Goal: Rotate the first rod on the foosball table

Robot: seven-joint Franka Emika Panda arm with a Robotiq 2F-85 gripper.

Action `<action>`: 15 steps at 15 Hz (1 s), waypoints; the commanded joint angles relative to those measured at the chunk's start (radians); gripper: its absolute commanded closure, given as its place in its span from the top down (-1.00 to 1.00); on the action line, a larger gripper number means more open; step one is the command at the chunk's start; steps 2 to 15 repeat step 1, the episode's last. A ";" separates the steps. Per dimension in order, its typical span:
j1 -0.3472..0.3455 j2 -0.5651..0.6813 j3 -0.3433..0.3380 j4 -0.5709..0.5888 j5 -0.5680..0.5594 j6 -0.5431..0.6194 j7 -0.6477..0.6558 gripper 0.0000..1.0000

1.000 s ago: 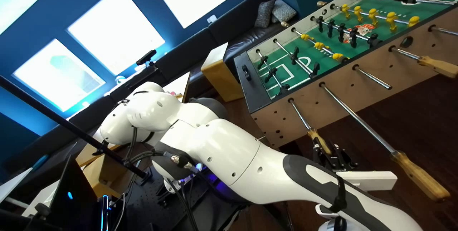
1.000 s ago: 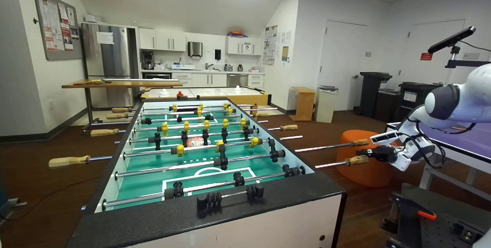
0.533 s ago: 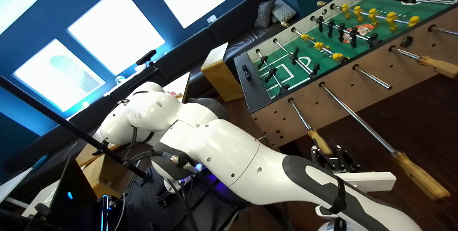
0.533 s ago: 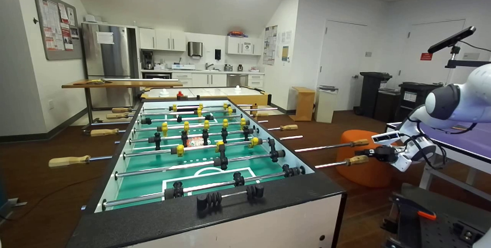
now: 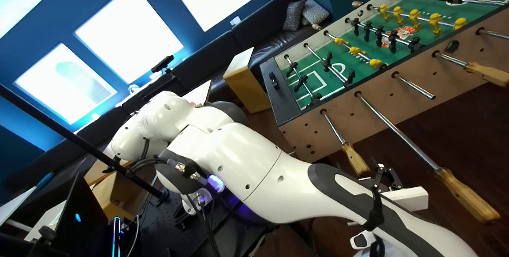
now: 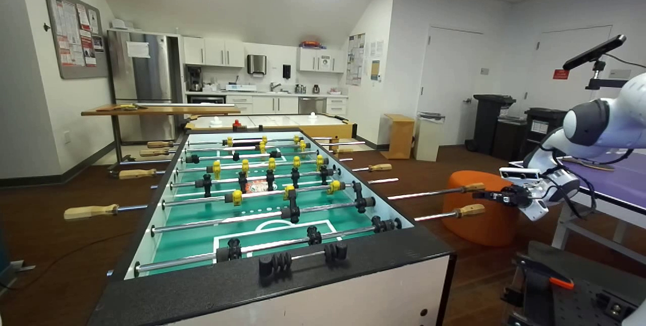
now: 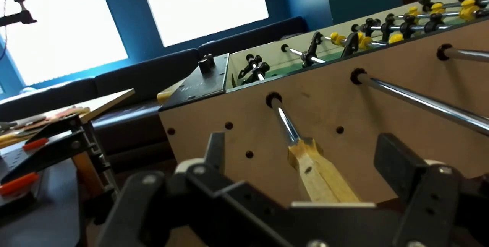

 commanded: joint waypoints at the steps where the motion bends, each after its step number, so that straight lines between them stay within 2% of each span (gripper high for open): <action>1: 0.038 -0.123 -0.047 -0.144 -0.036 0.015 -0.139 1.00; 15: 0.038 -0.123 -0.047 -0.144 -0.036 0.015 -0.139 1.00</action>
